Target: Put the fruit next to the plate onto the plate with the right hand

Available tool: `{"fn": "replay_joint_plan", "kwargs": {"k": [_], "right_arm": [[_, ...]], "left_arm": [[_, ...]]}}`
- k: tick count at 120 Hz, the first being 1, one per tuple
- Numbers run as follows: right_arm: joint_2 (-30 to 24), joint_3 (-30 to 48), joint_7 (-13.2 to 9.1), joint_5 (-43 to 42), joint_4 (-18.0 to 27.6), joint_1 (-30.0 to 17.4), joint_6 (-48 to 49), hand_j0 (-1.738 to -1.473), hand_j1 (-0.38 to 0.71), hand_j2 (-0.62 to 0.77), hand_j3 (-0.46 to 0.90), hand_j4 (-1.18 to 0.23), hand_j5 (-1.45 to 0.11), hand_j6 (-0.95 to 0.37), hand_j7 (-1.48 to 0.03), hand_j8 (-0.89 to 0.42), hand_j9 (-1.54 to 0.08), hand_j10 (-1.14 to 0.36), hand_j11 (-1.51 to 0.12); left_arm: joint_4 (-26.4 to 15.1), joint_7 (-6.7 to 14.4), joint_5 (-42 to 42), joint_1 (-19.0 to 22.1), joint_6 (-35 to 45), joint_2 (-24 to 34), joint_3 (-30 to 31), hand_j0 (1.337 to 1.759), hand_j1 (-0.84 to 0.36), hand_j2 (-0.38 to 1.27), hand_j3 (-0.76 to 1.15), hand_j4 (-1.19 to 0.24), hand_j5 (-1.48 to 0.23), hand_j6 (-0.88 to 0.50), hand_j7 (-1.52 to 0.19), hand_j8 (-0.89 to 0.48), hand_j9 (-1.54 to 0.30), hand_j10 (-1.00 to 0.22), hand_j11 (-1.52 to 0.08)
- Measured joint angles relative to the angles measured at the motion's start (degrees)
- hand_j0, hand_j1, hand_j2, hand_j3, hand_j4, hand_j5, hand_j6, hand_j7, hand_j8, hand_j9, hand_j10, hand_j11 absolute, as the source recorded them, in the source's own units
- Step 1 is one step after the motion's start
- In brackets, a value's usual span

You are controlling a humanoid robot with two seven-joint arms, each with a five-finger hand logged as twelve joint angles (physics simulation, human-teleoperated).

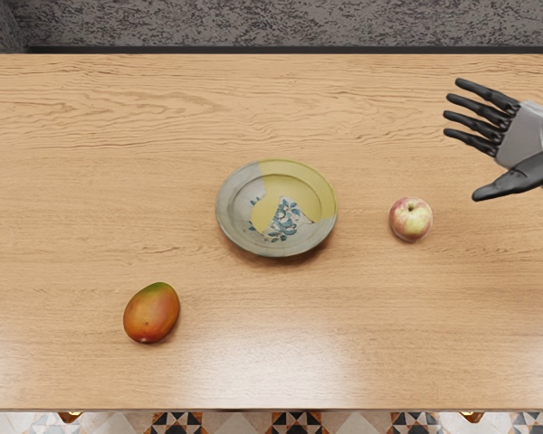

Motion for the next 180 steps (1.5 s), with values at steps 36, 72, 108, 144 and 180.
{"fn": "replay_joint_plan", "kwargs": {"k": [36, 72, 108, 144, 180], "right_arm": [[5.73, -2.48, 0.0, -7.04, 0.53, 2.36, 0.03, -1.658, -0.33, 0.0, 0.0, -0.01, -0.02, -0.01, -0.02, -0.01, -0.02, -0.01, -0.02], [9.58, -13.2, 0.0, -49.91, 2.5, 12.63, 0.03, -1.658, -0.32, 0.0, 0.0, -0.03, -0.04, -0.03, -0.04, -0.03, -0.04, -0.03, -0.04], [6.43, -30.08, 0.0, -71.57, 1.25, 15.82, -0.41, -1.658, -0.32, 0.0, 0.0, -0.03, -0.03, -0.03, -0.03, -0.03, -0.03, -0.02, -0.03], [7.7, -35.93, 0.0, -74.53, 1.08, 17.13, -8.29, -1.658, -0.33, 0.0, 0.0, -0.02, -0.03, -0.02, -0.03, -0.02, -0.03, -0.02, -0.03], [7.49, -37.13, 0.0, -74.46, -1.48, 13.82, -13.95, -1.658, -0.23, -0.02, 0.0, -0.1, -0.13, -0.1, -0.13, -0.1, -0.13, -0.1, -0.13]], "left_arm": [[0.14, -0.01, 0.0, 0.0, 0.0, 0.0, 0.0, 1.658, 0.34, 0.0, 0.0, -0.01, -0.01, -0.01, -0.01, -0.01, -0.01, -0.01, -0.01], [0.26, -0.01, 0.0, 0.0, 0.0, 0.0, 0.0, 1.658, 0.34, 0.0, 0.0, -0.01, -0.01, -0.01, -0.01, -0.01, -0.01, -0.01, -0.01], [0.27, 0.01, 0.0, 0.0, 0.0, 0.0, 0.0, 1.658, 0.34, 0.0, 0.0, -0.01, -0.01, -0.01, -0.01, -0.01, -0.01, -0.01, -0.01], [0.27, 0.0, 0.0, 0.0, 0.0, 0.0, 0.0, 1.658, 0.34, 0.0, 0.0, -0.01, -0.01, -0.01, -0.01, -0.01, -0.01, -0.01, -0.01], [0.26, 0.01, 0.0, 0.0, 0.0, 0.0, 0.0, 1.658, 0.34, 0.0, 0.0, -0.01, -0.02, -0.01, -0.02, -0.01, -0.02, -0.01, -0.01]]}}
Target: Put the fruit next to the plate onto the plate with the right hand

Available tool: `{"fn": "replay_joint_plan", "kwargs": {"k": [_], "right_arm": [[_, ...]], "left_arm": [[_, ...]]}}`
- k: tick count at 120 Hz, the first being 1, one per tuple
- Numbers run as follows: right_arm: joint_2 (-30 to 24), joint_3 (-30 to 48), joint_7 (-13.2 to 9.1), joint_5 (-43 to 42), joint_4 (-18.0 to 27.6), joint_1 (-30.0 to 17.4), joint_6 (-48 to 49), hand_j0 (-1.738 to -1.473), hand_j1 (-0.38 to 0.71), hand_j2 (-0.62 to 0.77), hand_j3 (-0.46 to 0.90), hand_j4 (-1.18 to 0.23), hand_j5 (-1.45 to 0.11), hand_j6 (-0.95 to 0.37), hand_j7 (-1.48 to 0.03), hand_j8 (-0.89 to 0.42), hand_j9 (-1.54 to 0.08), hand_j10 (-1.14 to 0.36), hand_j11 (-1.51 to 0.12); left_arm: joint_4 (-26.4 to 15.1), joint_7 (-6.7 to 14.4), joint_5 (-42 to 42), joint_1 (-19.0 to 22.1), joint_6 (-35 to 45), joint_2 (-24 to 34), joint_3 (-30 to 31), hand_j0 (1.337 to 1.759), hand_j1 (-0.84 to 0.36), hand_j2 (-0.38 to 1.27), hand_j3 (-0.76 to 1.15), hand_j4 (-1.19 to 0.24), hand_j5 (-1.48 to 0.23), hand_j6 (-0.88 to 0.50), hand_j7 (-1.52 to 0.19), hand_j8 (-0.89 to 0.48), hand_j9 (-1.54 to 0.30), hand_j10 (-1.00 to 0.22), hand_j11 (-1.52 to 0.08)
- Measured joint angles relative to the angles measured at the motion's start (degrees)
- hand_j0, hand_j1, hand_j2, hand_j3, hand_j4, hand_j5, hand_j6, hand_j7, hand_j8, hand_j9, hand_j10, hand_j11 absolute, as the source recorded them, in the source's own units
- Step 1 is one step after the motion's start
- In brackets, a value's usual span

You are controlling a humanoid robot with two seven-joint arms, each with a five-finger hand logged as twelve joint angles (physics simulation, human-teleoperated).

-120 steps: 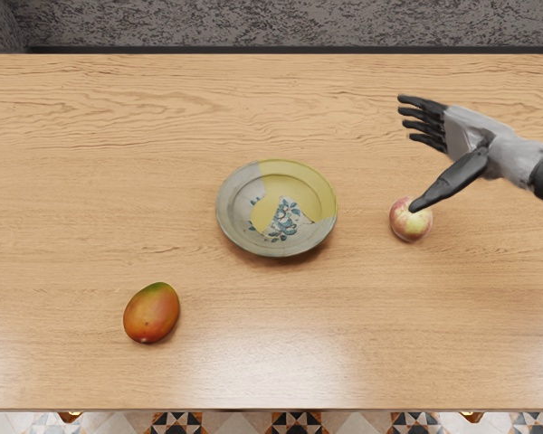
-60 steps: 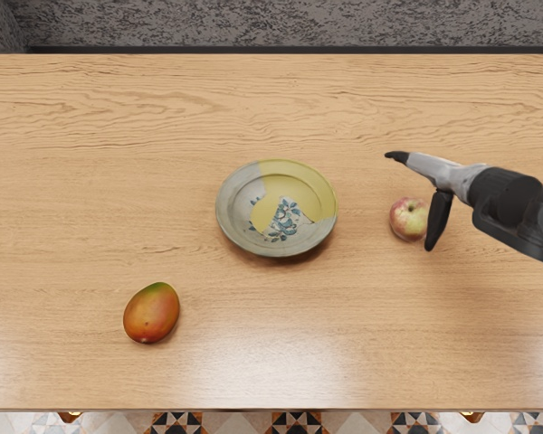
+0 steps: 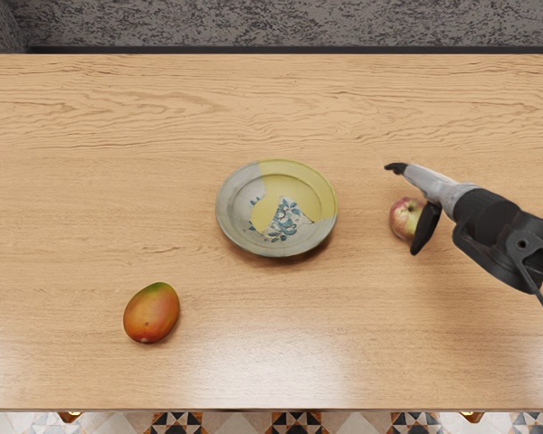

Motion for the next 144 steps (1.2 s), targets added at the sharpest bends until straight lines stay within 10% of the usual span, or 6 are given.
{"fn": "replay_joint_plan", "kwargs": {"k": [53, 114, 144], "right_arm": [[-2.85, 0.3, -0.01, 10.43, -0.16, -0.66, -0.37, -1.657, 0.15, -0.04, 0.0, -0.45, -0.56, -0.41, -0.57, -0.36, -0.57, -0.4, -0.57], [-3.72, 1.71, -0.03, 17.45, -0.91, -0.66, -0.34, -1.645, 0.18, 0.07, 0.0, -0.69, -0.8, -0.34, -0.85, -0.25, -0.83, -0.34, -0.84], [-3.22, 1.4, -0.03, 27.86, -0.98, 7.74, 0.48, -1.648, 0.14, 0.07, 0.0, -0.68, -0.87, -0.41, -0.88, -0.28, -0.88, -0.37, -0.88]], "left_arm": [[0.01, 0.0, 0.0, 0.0, 0.0, 0.0, 0.0, 1.658, 0.34, 0.0, 0.0, -0.01, -0.01, -0.01, -0.01, -0.01, -0.01, -0.01, -0.01], [0.01, -0.01, 0.0, 0.0, 0.0, 0.0, 0.0, 1.658, 0.34, 0.0, 0.0, -0.01, -0.01, -0.01, -0.01, -0.01, -0.01, -0.01, -0.01], [0.01, 0.0, 0.0, 0.0, 0.0, 0.0, 0.0, 1.658, 0.34, 0.0, 0.0, -0.01, -0.01, -0.01, -0.01, -0.01, -0.01, -0.01, -0.01]]}}
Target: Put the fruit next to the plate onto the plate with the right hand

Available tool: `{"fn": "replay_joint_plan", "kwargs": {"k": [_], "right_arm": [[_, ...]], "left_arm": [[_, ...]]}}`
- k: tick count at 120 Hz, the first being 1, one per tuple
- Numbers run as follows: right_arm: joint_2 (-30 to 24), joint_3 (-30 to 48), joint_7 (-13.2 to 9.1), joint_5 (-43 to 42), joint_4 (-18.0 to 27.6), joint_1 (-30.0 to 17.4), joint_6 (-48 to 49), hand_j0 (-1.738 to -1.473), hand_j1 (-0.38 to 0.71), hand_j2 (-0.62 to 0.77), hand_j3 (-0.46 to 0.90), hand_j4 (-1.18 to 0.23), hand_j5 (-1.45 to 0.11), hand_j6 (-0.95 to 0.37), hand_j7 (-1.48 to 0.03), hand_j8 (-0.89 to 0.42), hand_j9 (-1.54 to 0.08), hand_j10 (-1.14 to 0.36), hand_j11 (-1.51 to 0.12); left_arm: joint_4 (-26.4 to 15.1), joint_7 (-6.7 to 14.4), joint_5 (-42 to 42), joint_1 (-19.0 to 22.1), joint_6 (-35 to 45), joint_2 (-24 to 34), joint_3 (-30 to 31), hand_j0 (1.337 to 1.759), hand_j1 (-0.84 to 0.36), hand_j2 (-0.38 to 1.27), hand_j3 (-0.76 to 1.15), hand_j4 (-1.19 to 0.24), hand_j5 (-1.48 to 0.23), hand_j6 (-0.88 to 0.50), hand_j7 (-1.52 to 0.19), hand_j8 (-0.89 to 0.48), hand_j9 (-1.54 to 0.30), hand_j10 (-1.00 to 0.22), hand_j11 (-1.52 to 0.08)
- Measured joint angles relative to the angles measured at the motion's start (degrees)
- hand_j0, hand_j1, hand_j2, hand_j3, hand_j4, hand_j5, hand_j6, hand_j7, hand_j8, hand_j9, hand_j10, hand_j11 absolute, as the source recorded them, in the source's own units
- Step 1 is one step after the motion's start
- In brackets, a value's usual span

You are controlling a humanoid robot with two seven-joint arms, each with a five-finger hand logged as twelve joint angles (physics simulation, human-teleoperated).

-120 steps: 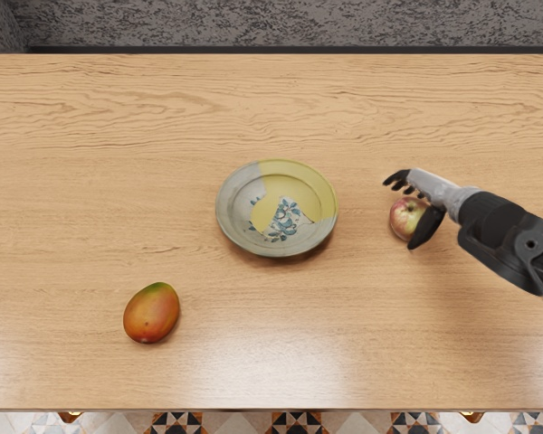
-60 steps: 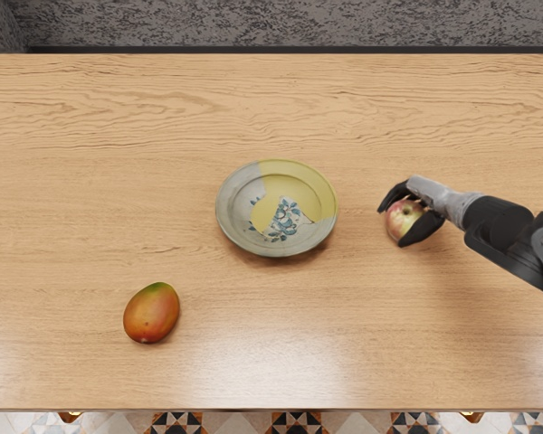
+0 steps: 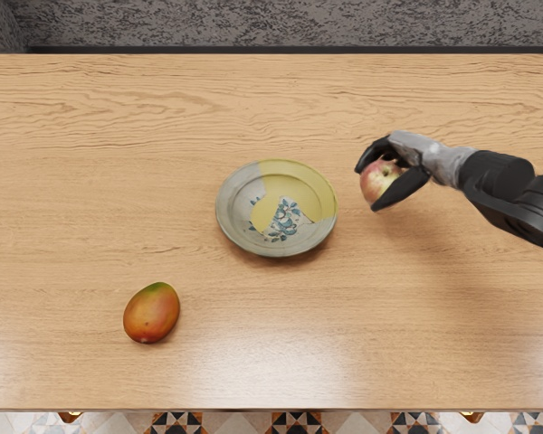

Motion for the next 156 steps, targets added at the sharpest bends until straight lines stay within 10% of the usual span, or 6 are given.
{"fn": "replay_joint_plan", "kwargs": {"k": [47, 84, 107, 156], "right_arm": [[10.22, -7.42, 0.0, 4.48, -1.9, 6.15, 0.06, -1.65, 0.13, 0.11, 0.0, -0.67, -0.89, -0.45, -0.88, -0.3, -0.89, -0.38, -0.88], [9.06, -2.66, 0.03, 21.89, -3.38, 8.33, 2.68, -1.656, -0.23, 0.03, 0.0, -0.16, -0.21, -0.11, -0.21, -0.08, -0.21, -0.1, -0.21], [6.63, 12.26, 0.03, 41.31, -3.39, -1.94, 11.76, -1.657, -0.3, 0.01, 0.0, -0.06, -0.08, -0.04, -0.08, -0.03, -0.08, -0.04, -0.08], [2.25, 35.56, 0.03, 54.17, -3.63, -24.03, 13.47, -1.658, -0.34, 0.0, 0.0, -0.01, -0.01, 0.0, -0.01, 0.0, -0.01, 0.0, -0.01]], "left_arm": [[-0.12, 0.02, -0.07, 0.0, 0.0, 0.0, 0.0, 1.658, 0.34, 0.0, 0.0, -0.01, -0.01, -0.01, -0.01, -0.01, -0.01, -0.01, -0.01], [-0.12, -0.01, -0.07, 0.0, 0.0, 0.0, 0.0, 1.658, 0.34, 0.0, 0.0, -0.01, -0.01, -0.01, -0.01, -0.01, -0.01, -0.01, -0.01], [-0.23, -0.02, -0.08, 0.0, -0.01, 0.0, 0.0, 1.658, 0.34, 0.0, 0.0, -0.01, -0.01, -0.01, -0.01, -0.01, -0.01, -0.01, -0.01], [-0.09, 0.01, -0.09, 0.0, 0.0, 0.0, 0.0, 1.658, 0.34, 0.0, 0.0, -0.01, -0.01, -0.01, -0.01, -0.01, -0.01, -0.01, -0.01]]}}
